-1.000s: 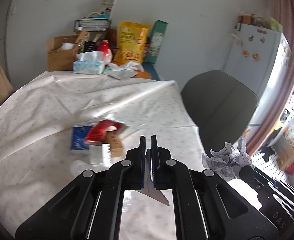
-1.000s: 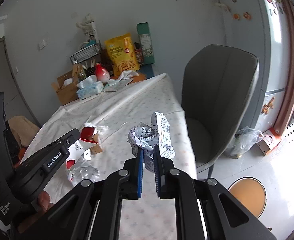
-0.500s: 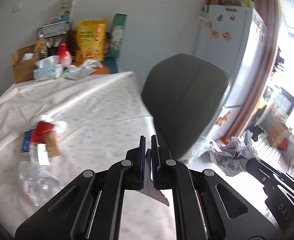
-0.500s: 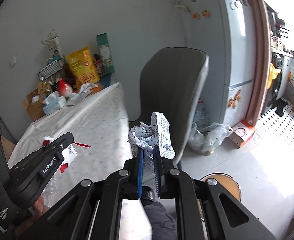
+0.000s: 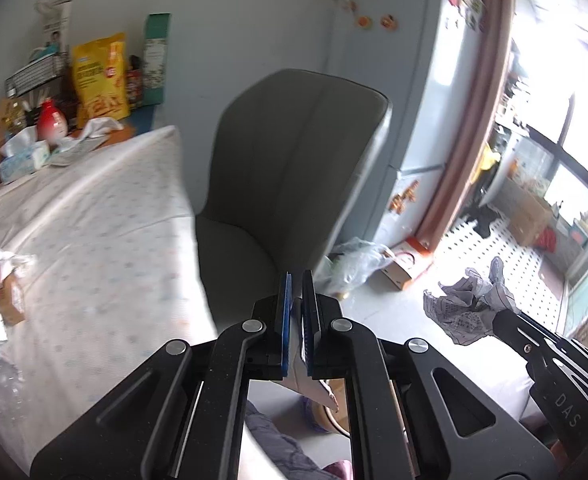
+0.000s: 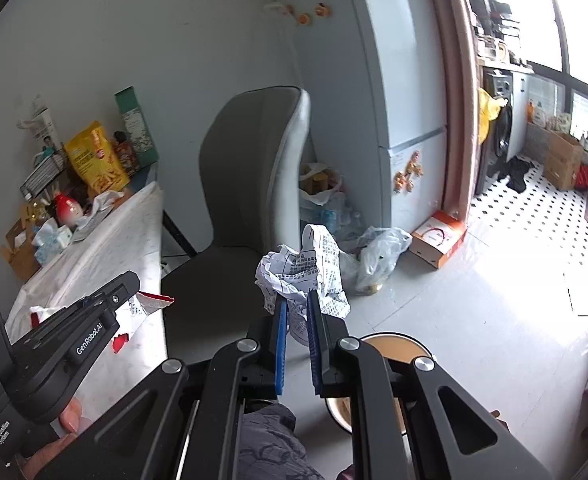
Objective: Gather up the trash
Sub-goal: 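Carry the crumpled paper in the right tool over the bucket, then open the right tool to drop the paper into the bucket, then move both tools back over the table toward the plastic bottle, then close the left tool on the clear plastic bottle and lift it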
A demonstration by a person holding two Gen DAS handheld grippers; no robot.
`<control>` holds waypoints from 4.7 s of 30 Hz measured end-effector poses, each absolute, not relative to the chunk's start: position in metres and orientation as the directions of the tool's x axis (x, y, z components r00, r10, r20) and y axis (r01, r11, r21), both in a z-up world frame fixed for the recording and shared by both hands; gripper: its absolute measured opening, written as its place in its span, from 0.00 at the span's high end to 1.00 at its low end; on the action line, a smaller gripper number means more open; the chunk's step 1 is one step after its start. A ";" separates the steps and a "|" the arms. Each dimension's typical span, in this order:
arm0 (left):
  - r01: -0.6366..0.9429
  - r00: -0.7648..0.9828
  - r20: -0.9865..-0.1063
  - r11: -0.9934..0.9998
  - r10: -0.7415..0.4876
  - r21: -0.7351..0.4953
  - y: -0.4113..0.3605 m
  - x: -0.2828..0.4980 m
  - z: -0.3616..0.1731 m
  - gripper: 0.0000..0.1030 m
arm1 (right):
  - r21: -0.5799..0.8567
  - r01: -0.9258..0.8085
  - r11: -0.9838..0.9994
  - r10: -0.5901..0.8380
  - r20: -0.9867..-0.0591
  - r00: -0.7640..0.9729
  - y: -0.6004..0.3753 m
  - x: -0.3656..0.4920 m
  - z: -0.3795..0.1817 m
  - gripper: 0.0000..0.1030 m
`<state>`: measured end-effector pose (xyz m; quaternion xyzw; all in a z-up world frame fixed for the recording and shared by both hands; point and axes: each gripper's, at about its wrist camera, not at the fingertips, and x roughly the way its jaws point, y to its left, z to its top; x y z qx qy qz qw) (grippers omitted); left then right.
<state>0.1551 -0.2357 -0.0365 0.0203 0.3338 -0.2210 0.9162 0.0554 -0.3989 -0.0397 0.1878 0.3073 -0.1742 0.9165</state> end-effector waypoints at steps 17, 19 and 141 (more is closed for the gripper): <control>0.506 0.595 -0.698 0.860 -0.399 -0.060 -0.329 0.167 -0.070 0.94 | 0.287 0.581 0.762 -0.242 -0.706 0.665 -0.490 0.049 -0.096 0.53; 0.511 0.590 -0.703 0.858 -0.397 -0.056 -0.336 0.167 -0.073 0.94 | 0.291 0.595 0.749 -0.249 -0.709 0.660 -0.498 0.046 -0.100 0.53; -0.144 0.651 -0.759 0.980 -0.011 -0.138 0.053 0.178 -0.091 0.42 | 0.248 0.113 0.962 0.084 -0.665 0.742 -0.184 0.138 -0.049 0.07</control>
